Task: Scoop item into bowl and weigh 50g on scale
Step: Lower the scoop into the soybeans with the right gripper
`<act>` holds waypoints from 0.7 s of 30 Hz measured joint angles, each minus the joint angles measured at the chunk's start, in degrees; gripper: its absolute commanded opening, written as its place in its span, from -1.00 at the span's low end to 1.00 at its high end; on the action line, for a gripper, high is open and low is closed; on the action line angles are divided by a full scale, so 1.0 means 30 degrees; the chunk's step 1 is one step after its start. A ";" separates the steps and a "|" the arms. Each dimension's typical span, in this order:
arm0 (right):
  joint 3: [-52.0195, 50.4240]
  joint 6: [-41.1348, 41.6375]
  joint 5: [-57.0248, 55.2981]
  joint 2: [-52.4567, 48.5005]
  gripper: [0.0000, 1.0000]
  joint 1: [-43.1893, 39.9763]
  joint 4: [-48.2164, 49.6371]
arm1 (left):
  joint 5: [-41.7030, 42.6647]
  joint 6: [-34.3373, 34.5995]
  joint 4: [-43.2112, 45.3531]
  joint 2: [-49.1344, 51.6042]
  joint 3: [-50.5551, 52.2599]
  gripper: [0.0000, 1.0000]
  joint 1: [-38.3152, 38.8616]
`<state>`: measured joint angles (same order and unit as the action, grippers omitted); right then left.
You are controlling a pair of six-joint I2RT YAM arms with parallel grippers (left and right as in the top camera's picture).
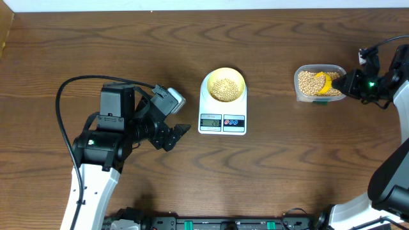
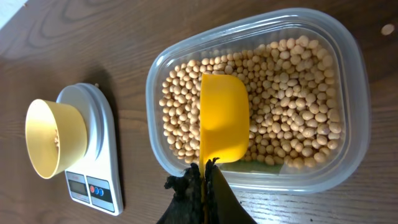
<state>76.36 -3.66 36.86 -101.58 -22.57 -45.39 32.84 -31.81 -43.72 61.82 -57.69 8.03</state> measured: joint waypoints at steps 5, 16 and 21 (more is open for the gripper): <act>0.0000 -0.0095 0.1064 -0.1064 -0.98 -0.0444 0.0306 | 0.0000 0.0000 0.0000 0.0000 0.0000 0.69 0.0000; 0.0000 -0.0124 0.2820 -0.2696 -0.98 -0.0801 0.0364 | -0.0007 0.0000 0.0000 0.0000 0.0000 0.69 0.0000; 0.0000 -0.0124 0.3009 -0.2696 -0.98 -0.0801 0.0393 | -0.0007 -0.0007 0.0000 0.0000 0.0000 0.69 0.0000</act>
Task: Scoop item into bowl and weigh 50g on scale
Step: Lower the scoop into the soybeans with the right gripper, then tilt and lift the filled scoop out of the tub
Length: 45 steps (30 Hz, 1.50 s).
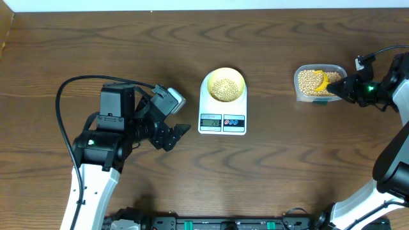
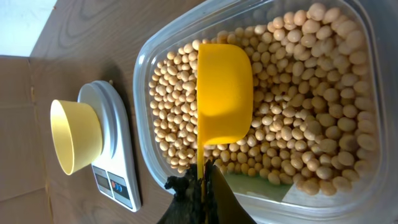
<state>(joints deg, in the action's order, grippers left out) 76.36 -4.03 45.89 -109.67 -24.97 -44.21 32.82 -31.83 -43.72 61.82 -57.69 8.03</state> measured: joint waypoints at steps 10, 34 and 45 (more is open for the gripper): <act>-0.0015 -0.0743 0.2135 -0.0073 -0.98 0.0022 0.0335 | 0.0007 0.0007 0.0000 0.0000 0.0000 0.69 0.0000; -0.0015 -0.0984 0.1107 -0.0073 -0.98 0.0022 -0.0918 | 0.0007 0.0000 0.0000 0.0000 0.0000 0.69 0.0000; -0.0015 -0.0976 0.1166 -0.0073 -0.98 -0.0022 -0.0984 | 0.0007 0.0000 0.0000 0.0000 0.0000 0.69 0.0000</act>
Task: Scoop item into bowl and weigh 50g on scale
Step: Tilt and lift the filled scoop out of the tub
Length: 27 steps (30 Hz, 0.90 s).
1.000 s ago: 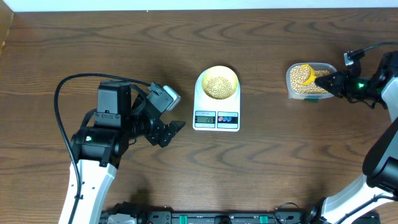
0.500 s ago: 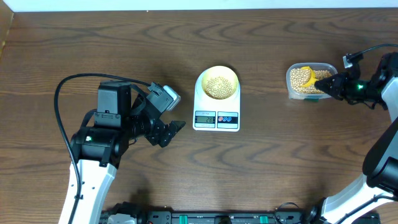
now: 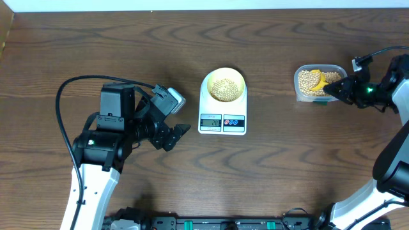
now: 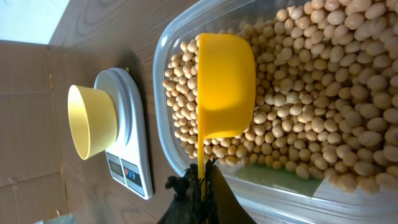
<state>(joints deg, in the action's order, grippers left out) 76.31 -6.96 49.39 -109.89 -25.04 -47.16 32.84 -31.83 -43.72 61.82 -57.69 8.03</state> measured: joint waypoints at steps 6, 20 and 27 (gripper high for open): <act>0.0000 0.0000 0.0357 0.0000 -0.98 -0.0350 -0.0058 | -0.0007 0.0007 0.0000 0.0000 0.0000 0.69 0.0000; 0.0000 -0.0364 0.2674 0.0000 -0.98 -0.1326 -0.0066 | -0.0007 0.0000 0.0000 0.0000 0.0000 0.69 0.0000; 0.0000 -0.0481 0.3366 0.0000 -0.98 -0.1326 -0.0066 | -0.0007 0.0007 0.0000 0.0000 0.0000 0.69 0.0000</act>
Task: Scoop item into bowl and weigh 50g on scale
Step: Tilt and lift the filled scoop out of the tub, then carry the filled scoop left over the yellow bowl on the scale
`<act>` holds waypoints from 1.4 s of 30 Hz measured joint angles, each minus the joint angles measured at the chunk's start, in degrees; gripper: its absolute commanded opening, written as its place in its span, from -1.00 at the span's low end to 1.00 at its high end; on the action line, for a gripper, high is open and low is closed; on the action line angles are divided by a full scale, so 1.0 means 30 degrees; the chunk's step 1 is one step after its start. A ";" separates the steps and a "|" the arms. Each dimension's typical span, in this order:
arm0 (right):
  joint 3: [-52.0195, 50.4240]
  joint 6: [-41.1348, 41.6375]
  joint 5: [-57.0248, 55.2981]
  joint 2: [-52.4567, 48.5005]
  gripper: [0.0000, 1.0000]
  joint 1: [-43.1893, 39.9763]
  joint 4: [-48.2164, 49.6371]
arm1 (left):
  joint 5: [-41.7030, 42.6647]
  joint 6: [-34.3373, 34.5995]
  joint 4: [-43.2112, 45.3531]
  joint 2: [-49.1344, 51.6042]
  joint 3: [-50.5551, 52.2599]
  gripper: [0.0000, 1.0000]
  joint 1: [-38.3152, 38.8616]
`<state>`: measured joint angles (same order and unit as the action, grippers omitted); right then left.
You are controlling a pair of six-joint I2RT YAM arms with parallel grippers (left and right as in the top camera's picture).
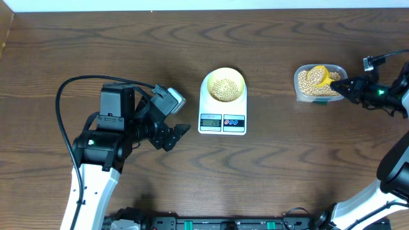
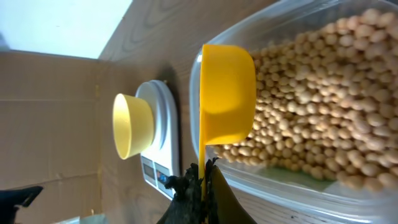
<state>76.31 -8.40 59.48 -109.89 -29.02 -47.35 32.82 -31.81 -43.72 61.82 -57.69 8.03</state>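
Observation:
A yellow bowl (image 1: 223, 85) holding some soybeans stands on the white kitchen scale (image 1: 222, 120) at the table's middle; the same bowl (image 2: 132, 126) and scale (image 2: 160, 134) show in the right wrist view. At the right, a clear tub of soybeans (image 1: 311, 85) sits on the table. My right gripper (image 1: 348, 88) is shut on the thin handle of a yellow scoop (image 2: 226, 93), whose cup hangs over the tub's (image 2: 323, 112) left part. The scoop (image 1: 321, 76) looks lifted off the beans. My left gripper (image 1: 177, 131) rests low at the left, jaws parted, holding nothing.
A black cable (image 1: 70, 86) loops from the left arm over the table. The scale's display and buttons (image 1: 222, 121) face the front edge. Brown cardboard lies at the table's far left (image 1: 5, 32).
My right gripper has tilted and drawn back to the right, and the scoop now stands higher over the tub's left part. The left arm, bowl and scale have not moved.
The scoop lay on the beans in the tub, held by my right gripper. At each later moment the wrist was tilted further and the scoop sat nearer the tub's left end. Now it hangs above the beans. The bowl's contents look unchanged.

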 measured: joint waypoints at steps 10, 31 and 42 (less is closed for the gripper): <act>0.0000 -0.0444 0.2375 0.0000 -0.98 0.0000 0.0007 | 0.0000 -0.0007 0.0000 0.0000 0.0000 0.69 0.0000; -0.0044 0.1392 0.3606 0.0000 -0.97 0.3162 0.3490 | 0.0007 -0.0007 -0.0007 0.0000 0.0000 0.69 -0.0007; -0.0087 0.5129 0.3701 -0.0015 -0.98 0.6827 0.7730 | 0.0000 -0.0007 0.0000 0.0000 0.0000 0.69 0.0000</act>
<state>76.05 6.98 70.59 -109.93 -8.54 -24.16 32.82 -31.83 -43.72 61.82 -57.69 8.03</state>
